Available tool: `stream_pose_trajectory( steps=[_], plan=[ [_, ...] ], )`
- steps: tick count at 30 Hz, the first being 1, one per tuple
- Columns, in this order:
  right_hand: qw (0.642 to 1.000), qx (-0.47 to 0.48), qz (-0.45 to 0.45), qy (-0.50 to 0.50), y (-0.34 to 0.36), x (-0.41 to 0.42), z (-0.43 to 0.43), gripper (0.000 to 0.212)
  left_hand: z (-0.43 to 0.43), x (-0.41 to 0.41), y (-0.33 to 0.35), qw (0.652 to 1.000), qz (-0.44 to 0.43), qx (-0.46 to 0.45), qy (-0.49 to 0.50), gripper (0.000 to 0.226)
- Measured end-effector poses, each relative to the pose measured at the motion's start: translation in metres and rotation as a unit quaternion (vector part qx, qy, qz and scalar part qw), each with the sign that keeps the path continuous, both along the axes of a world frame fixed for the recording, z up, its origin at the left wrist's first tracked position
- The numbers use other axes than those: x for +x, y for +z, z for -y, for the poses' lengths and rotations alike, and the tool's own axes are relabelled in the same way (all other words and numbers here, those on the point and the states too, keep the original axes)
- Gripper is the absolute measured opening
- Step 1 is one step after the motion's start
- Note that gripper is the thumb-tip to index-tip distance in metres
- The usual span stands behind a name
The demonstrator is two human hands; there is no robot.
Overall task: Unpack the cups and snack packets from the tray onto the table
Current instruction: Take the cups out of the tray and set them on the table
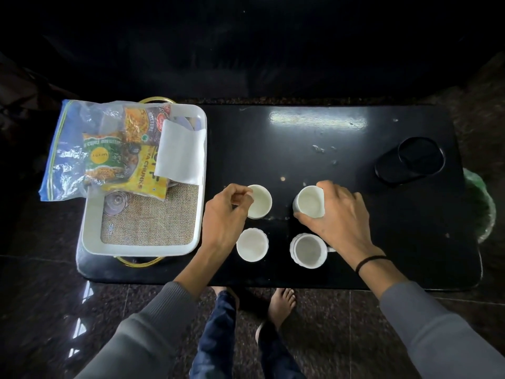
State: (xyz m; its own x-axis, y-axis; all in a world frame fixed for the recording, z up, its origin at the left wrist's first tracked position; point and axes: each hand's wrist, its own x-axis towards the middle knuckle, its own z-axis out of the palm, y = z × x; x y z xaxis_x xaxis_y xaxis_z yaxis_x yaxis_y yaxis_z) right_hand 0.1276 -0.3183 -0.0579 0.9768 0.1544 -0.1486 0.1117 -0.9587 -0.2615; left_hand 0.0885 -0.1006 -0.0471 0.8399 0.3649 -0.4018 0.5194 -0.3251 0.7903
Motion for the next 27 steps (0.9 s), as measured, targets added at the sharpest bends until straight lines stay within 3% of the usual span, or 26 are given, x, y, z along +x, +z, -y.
stream_pose_trajectory(
  steps=[8,18,23,27],
  plan=[
    [0.999,-0.039,-0.004,0.018,0.010,0.003,-0.004,0.085,0.001,0.002,0.005,1.000,-0.002,0.008,-0.012,0.010],
    [0.995,0.027,0.000,0.092,0.035,0.025,-0.053,0.042,-0.021,0.006,0.014,1.000,0.011,0.021,-0.005,0.011],
    [0.990,0.055,-0.007,0.128,0.038,0.035,-0.102,0.034,-0.056,0.009,0.020,0.999,0.030,0.031,0.027,0.010],
    [0.985,0.071,-0.018,0.156,0.039,0.047,-0.141,0.032,-0.090,0.016,0.024,0.994,0.009,0.095,0.054,0.014]
  ],
)
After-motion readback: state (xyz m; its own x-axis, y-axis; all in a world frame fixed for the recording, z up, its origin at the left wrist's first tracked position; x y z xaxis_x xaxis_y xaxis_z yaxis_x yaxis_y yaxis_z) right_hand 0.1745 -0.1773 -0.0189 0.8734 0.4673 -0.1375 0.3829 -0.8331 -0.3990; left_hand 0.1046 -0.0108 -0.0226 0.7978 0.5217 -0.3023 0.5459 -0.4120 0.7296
